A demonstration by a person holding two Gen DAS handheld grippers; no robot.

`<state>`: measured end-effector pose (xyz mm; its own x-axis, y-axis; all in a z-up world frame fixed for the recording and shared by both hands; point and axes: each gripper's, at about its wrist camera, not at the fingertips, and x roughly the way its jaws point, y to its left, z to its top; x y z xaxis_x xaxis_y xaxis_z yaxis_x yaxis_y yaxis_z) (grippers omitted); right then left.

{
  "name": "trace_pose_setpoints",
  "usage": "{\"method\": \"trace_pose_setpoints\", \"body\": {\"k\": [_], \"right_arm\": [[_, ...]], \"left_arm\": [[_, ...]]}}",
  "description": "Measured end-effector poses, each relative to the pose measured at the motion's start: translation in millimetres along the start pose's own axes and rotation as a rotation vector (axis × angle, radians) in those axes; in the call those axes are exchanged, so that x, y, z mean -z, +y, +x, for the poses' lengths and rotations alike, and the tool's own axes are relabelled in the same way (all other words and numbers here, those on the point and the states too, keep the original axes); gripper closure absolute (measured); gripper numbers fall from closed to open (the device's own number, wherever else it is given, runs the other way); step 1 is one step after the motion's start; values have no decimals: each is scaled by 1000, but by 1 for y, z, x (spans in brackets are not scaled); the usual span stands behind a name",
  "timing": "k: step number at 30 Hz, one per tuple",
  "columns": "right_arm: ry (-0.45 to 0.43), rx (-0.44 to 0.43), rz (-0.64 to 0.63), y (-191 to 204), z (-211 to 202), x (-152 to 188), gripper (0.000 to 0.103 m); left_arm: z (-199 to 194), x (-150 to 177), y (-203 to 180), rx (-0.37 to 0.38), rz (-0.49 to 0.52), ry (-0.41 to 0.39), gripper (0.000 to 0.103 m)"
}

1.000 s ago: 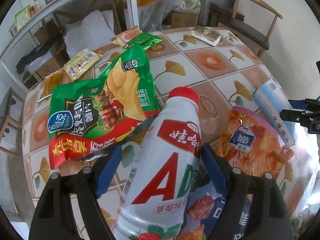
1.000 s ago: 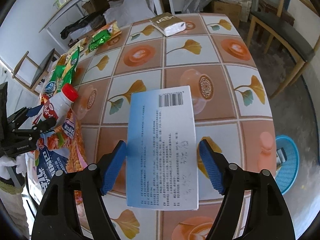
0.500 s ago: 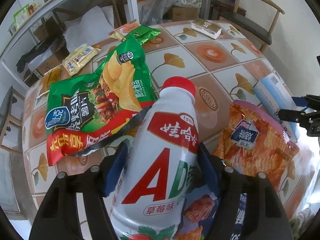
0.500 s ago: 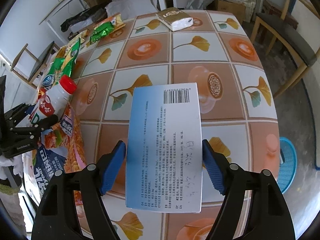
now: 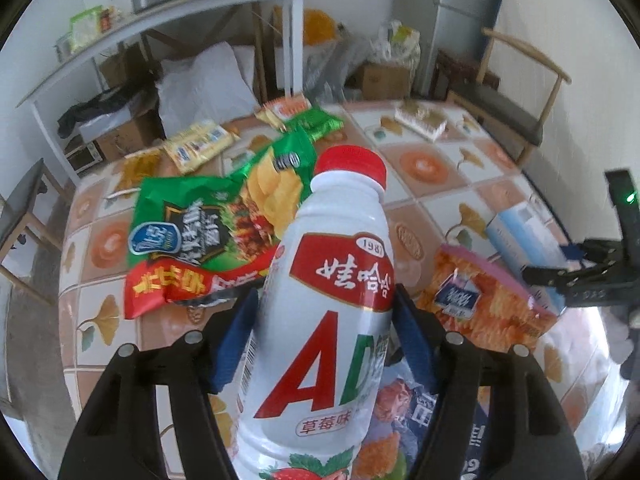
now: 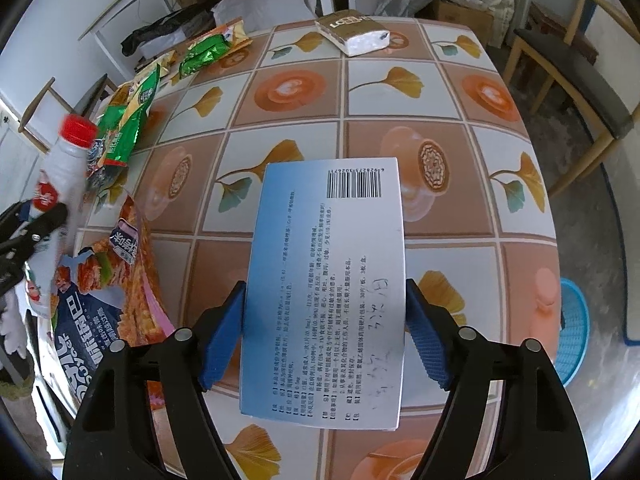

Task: Collect trash
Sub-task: 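Lift the bottle with the left tool while the right tool carries the box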

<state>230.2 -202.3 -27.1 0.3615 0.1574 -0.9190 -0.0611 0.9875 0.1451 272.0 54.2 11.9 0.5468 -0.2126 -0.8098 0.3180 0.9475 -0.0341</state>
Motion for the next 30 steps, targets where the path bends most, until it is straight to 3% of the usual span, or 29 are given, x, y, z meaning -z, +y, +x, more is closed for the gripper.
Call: {"method": "trace_pose_setpoints", "body": {"k": [14,30], "right_arm": [[-74,-16,35,-17,-23,3,34],[-164,-73,61,-27,-74,12,34]], "left_arm": [[-68,5,0,-12,-100,-175,38],[-102,4,-30,2,-91,-244,39]]}}
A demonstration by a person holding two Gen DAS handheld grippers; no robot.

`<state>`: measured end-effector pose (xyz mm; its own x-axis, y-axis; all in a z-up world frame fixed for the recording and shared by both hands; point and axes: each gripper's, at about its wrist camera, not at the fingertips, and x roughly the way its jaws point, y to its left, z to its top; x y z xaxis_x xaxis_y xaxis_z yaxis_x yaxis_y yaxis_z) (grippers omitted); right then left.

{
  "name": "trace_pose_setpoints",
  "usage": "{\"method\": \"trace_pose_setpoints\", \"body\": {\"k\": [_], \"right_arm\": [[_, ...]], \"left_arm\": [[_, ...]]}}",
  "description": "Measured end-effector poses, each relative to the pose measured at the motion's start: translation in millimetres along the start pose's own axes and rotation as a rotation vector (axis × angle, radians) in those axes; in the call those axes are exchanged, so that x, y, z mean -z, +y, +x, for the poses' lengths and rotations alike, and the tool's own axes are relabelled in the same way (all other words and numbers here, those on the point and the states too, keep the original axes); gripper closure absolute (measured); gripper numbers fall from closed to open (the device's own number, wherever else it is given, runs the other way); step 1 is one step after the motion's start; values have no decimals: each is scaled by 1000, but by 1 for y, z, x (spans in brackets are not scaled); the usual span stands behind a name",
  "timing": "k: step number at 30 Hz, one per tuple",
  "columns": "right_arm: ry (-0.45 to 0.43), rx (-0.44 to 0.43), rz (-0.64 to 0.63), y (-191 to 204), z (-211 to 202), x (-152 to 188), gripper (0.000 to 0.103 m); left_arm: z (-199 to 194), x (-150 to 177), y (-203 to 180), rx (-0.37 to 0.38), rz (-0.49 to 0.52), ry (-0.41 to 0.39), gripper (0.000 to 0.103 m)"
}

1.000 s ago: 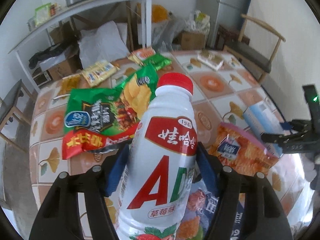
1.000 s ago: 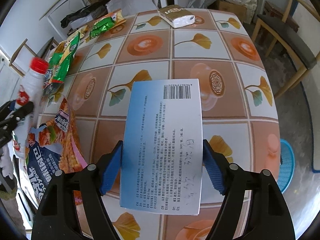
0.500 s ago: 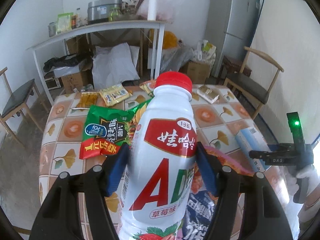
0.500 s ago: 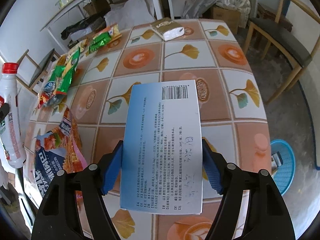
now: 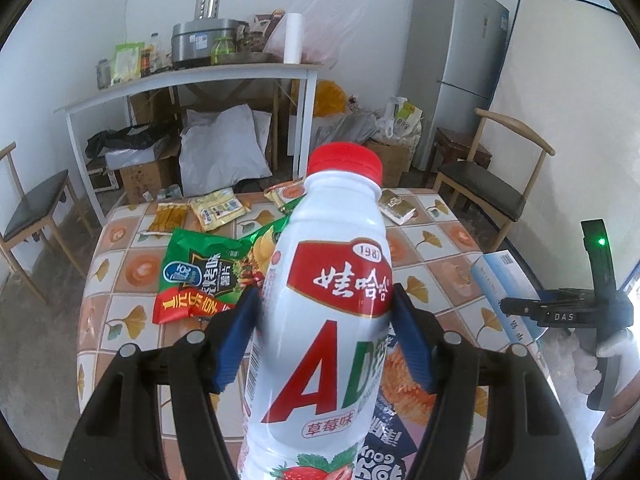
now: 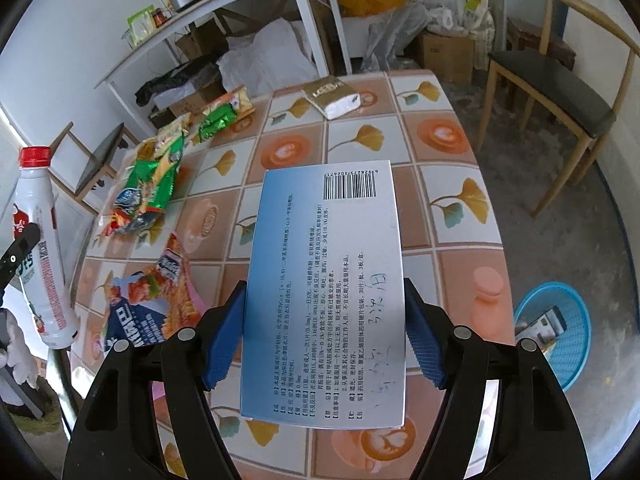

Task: Collect trash
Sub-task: 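Lift the bottle with the left tool while the right tool carries the box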

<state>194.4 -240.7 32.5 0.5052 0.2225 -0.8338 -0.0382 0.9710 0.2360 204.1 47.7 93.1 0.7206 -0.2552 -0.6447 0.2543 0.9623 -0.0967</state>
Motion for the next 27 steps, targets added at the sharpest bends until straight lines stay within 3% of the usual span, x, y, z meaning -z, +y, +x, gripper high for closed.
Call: {"method": "trace_pose_setpoints", "body": {"k": [27], "right_arm": [[-75,-110,12,0,-41,7,34]], "left_arm": [[-31,-13,-54,20,109,-74,40]]}}
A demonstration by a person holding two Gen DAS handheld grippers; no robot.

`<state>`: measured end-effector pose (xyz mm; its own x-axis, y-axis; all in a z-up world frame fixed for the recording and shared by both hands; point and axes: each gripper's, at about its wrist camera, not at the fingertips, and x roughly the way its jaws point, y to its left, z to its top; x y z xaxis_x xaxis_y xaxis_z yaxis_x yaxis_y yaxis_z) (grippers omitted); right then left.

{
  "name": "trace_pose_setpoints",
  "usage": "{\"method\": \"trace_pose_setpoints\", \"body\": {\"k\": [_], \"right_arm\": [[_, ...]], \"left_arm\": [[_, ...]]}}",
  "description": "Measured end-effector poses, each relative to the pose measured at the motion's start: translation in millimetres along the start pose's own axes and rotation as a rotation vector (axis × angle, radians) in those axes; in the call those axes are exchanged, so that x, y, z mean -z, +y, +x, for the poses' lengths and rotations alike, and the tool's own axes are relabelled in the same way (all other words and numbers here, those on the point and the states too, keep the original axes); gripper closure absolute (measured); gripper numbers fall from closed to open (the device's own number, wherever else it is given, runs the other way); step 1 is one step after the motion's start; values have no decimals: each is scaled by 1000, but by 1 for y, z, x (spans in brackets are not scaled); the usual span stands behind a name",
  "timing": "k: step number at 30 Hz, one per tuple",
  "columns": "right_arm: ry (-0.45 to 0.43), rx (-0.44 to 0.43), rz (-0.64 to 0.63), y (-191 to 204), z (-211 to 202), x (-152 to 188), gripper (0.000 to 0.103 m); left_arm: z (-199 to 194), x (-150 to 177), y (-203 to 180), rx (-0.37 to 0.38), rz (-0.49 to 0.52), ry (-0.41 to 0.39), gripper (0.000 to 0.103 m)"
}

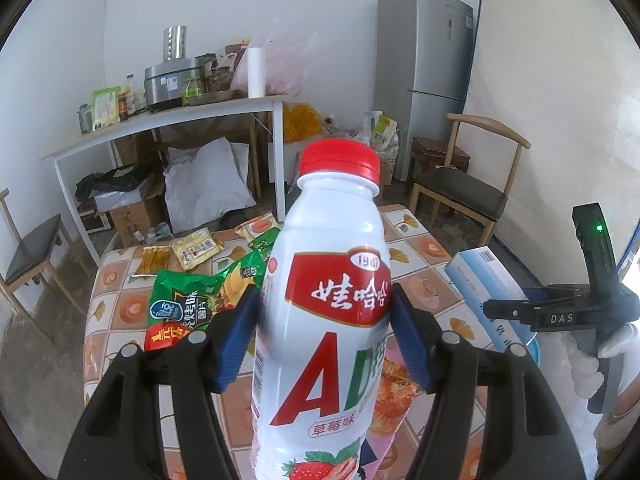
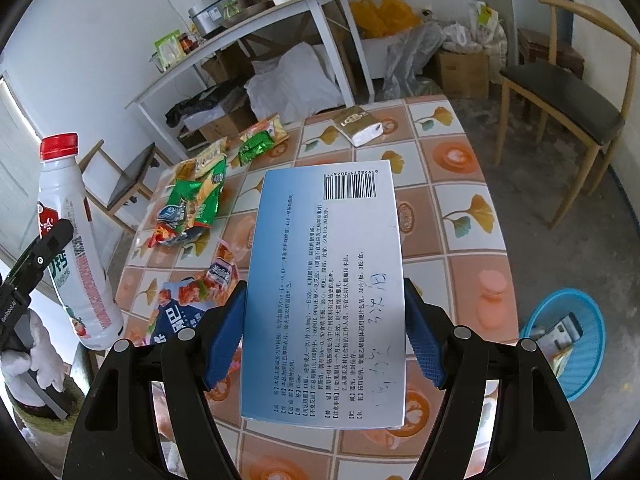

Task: Collect trash
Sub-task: 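Lift the bottle with the left tool while the right tool carries the box, then drop the bottle and blue box into the blue wastebasket with both tools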

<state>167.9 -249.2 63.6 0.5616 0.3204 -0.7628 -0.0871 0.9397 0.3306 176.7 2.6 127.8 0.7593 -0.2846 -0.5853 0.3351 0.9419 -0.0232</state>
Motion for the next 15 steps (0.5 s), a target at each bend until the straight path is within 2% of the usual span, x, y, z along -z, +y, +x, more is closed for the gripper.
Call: {"method": "trace_pose_setpoints", "body": {"k": [7,15], "right_arm": [[-30,-20,25,-15,-16,5,34],[-89,-39,103,-55,-47,18,34]], "left_arm": [[-1,-6,-25,13,36,-6,40],[5,-15,-71,60,95,-3,40]]}}
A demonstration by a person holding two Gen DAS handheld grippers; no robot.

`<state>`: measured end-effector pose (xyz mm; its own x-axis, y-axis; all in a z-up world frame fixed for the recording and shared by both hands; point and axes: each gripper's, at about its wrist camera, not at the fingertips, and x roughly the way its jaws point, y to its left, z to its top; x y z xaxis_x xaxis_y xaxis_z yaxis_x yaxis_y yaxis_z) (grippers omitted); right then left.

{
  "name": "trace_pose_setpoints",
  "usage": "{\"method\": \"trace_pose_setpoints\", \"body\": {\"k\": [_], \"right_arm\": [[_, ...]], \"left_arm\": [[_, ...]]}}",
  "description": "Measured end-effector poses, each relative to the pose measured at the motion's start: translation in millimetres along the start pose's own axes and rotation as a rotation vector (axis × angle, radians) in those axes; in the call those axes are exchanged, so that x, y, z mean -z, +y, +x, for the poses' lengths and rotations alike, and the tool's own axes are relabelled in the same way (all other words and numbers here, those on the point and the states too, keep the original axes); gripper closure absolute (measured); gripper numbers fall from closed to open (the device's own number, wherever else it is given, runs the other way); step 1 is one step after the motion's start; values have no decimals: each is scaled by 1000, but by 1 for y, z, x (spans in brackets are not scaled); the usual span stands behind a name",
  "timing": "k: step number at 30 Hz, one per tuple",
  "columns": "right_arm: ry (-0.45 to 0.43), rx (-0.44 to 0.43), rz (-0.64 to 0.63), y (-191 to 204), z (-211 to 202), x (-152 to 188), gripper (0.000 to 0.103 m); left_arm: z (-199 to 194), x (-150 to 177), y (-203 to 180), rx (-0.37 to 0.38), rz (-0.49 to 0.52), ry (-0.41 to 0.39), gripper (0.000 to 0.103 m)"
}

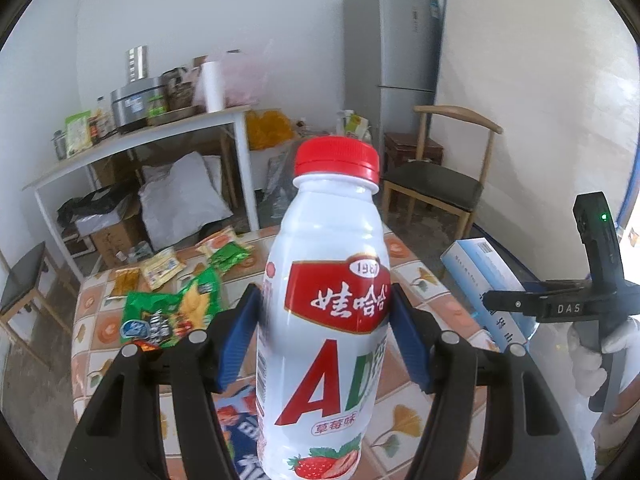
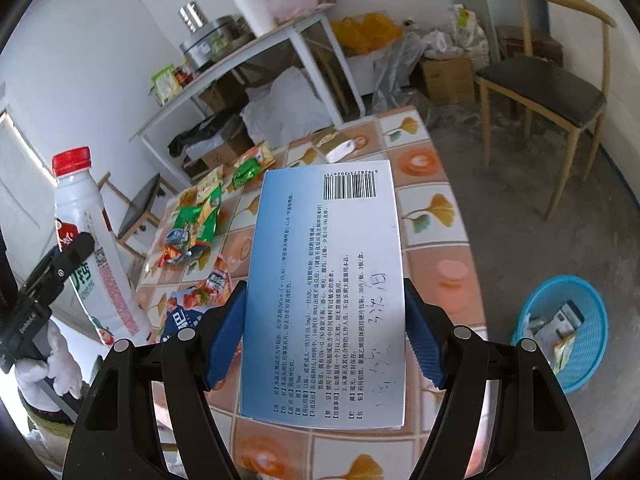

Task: Collect trash
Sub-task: 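Drop the bottle and blue box into the blue wastebasket with both tools, then move both tools back over the table toward the snack bags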

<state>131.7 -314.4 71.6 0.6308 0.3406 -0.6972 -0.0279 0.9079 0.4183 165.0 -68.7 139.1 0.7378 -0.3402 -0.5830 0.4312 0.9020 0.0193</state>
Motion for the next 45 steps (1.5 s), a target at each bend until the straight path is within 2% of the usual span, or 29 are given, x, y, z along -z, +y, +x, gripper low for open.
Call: {"method": "trace_pose_setpoints", "body": {"k": [6,10,13,17,21,25,29,30,31,34,38,45], "right_arm": [[-78,34,115,-53,-42,15,34],[-129,76,238,-98,-72,34,34],[-161,115,359,-139,-93,57,34],[-168,129,531,-192,-105,96,34],[-125,134,662,-231,-94,127,34],[-94,119,743,-258,-78,140,34],[-94,92,810,-287,-56,132,34],[-103,91,821,-298,-49,127,32],[-108,94,839,-309,-40,123,31],[-100,120,887,-335,-20,126,29],[-74,157,937,-346,-6,141,29],[-47,171,919,-333,-10,157,29]], "left_arm": [[17,-11,-49,99,54,27,40],[39,-18,-92,243,76,82,40],[62,-20,-127,355,82,147,41],[104,-12,-183,502,82,285,41],[146,3,-234,581,90,412,41],[180,17,-282,596,128,496,41],[219,20,-321,594,129,559,41],[233,17,-332,586,110,555,37],[241,14,-339,585,103,546,26],[262,9,-355,553,88,516,22],[264,13,-343,570,35,523,22],[247,17,-308,560,36,491,22]]}}
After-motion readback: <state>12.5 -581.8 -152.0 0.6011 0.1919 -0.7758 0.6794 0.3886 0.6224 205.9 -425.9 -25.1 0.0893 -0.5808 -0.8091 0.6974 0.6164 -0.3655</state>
